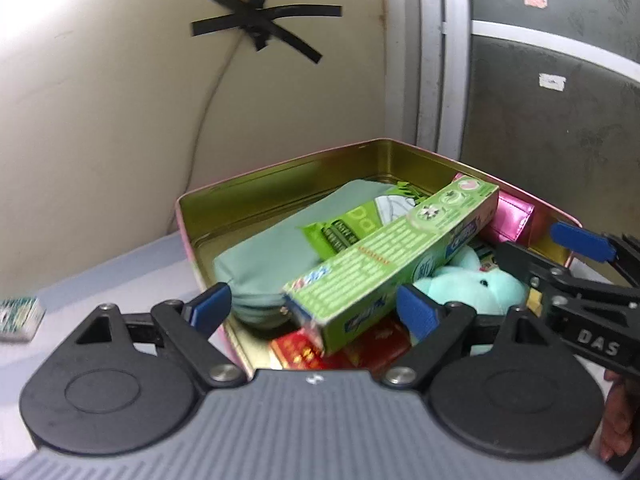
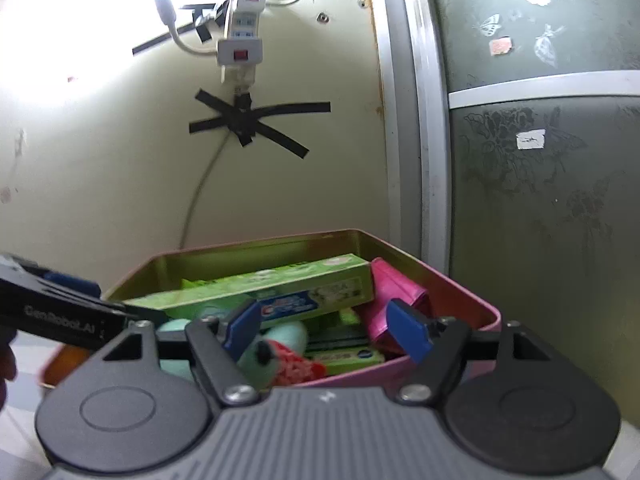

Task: Organize objects
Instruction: 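Lower the Crest box into the pink tin and open both grippers, then reach the right gripper to the white-green Virio tissue pack and grasp it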

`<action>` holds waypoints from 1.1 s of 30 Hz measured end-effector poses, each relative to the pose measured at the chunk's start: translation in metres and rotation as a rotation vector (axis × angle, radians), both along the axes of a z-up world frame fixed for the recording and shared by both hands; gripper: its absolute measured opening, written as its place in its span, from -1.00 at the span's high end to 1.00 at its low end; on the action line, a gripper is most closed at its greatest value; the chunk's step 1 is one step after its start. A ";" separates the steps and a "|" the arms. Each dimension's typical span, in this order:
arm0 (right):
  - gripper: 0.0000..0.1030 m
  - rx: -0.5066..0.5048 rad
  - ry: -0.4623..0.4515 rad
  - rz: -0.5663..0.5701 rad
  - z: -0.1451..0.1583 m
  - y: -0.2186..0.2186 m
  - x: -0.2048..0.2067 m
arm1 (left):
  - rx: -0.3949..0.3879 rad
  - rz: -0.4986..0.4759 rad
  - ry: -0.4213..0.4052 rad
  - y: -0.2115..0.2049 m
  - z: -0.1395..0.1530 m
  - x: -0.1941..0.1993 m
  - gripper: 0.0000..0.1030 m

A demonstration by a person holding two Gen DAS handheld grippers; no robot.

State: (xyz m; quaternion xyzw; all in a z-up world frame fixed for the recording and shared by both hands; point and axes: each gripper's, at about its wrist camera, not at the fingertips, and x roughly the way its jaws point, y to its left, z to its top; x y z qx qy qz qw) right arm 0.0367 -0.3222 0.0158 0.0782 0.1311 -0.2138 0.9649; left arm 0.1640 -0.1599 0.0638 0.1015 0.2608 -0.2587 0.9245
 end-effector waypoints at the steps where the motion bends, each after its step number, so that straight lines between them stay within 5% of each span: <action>1: -0.45 0.013 -0.011 0.004 0.004 0.003 -0.002 | -0.006 0.009 0.004 0.005 0.001 -0.004 -0.77; 13: -0.53 0.087 -0.064 0.109 0.025 0.067 -0.023 | -0.013 0.085 -0.004 0.066 0.007 -0.041 -0.78; 24: -0.56 -0.008 0.008 0.257 0.029 0.151 0.002 | -0.006 0.220 -0.007 0.146 -0.006 -0.039 -0.79; 33: -0.57 0.010 0.150 0.402 0.008 0.204 0.034 | 0.022 0.348 -0.001 0.205 -0.031 -0.029 -0.80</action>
